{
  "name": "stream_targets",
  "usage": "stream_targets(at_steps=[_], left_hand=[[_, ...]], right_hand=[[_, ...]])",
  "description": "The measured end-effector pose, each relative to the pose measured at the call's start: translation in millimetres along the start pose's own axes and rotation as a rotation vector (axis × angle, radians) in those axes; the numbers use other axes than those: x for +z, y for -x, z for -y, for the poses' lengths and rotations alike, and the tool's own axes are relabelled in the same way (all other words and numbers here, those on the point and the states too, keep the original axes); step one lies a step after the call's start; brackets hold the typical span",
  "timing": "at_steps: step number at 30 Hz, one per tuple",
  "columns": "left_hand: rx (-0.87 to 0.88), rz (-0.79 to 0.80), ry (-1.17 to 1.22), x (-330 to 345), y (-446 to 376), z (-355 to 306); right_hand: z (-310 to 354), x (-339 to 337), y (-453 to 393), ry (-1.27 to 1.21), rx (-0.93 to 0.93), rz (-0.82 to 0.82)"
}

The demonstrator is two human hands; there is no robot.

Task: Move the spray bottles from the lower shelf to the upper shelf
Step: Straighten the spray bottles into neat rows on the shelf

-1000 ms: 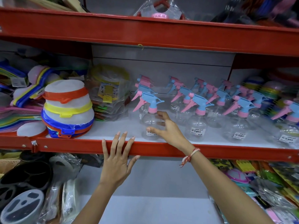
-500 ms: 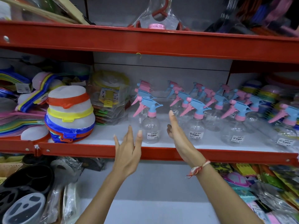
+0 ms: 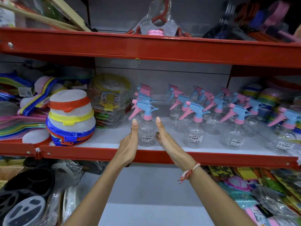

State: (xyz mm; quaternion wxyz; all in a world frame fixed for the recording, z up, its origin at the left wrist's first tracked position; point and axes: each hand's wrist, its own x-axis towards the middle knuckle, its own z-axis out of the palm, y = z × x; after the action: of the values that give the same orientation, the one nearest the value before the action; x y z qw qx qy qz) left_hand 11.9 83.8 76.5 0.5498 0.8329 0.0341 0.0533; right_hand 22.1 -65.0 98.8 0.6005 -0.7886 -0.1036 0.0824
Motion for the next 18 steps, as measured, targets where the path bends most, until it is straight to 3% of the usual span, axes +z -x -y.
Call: stream_targets(at_steps=[12, 18], left_hand=[[0.065, -0.037, -0.026, -2, 13, -7], [0.432, -0.490, -0.076, 19, 35, -5]], right_hand=[[2, 2, 6, 0.039, -0.059, -0.044], [-9, -31, 28, -0.068, -0.276, -0.309]])
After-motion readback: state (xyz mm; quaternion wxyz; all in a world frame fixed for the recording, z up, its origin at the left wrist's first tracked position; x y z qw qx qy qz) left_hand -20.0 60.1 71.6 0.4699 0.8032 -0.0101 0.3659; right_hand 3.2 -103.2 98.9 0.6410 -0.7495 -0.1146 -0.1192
